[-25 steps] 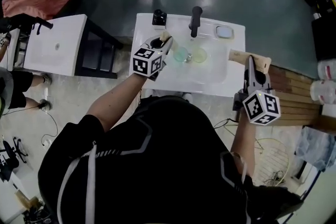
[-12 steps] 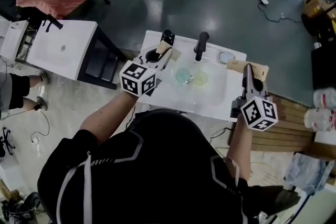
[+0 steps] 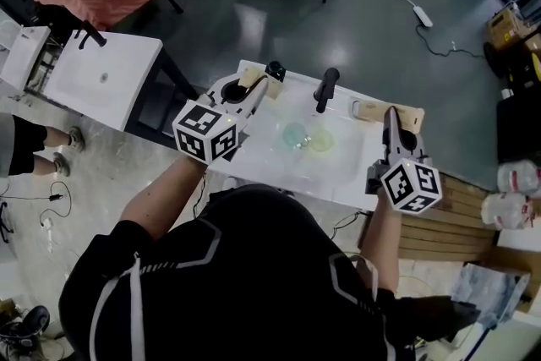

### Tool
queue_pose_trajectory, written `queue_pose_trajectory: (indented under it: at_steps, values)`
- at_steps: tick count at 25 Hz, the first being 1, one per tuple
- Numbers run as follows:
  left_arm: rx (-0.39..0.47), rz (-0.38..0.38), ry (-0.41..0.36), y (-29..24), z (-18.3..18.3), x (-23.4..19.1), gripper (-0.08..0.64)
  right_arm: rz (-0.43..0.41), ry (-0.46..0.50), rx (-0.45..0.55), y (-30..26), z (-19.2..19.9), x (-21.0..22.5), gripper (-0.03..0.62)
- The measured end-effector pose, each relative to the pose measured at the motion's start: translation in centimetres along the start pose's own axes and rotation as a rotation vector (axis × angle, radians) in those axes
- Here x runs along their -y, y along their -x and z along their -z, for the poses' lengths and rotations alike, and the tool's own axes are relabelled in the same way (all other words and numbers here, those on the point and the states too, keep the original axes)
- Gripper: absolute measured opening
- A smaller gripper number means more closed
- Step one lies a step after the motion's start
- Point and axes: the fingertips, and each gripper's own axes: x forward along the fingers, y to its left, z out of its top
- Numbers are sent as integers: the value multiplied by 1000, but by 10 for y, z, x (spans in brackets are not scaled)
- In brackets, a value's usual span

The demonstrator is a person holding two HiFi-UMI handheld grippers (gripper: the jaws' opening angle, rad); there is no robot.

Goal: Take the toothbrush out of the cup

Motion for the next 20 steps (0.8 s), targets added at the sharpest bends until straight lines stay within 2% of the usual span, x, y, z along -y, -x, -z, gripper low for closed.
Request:
queue_pose_trajectory:
  at_steps: [7,10,13,20]
  values:
    - [69,-36,27,18,-31,-7,46,-10,53,-3,-1,-8,-14,32]
    - [103,-66,9,25,-43,-9,41,-7,67,-4,-1,-10,-17,32]
    - [106,-72,-13,27,-45,-10,40,-1,75,0,0,-13,-17,32]
    - [109,-57,15,31,-42,-12,38,12,93,-4,6,-12,-22,32]
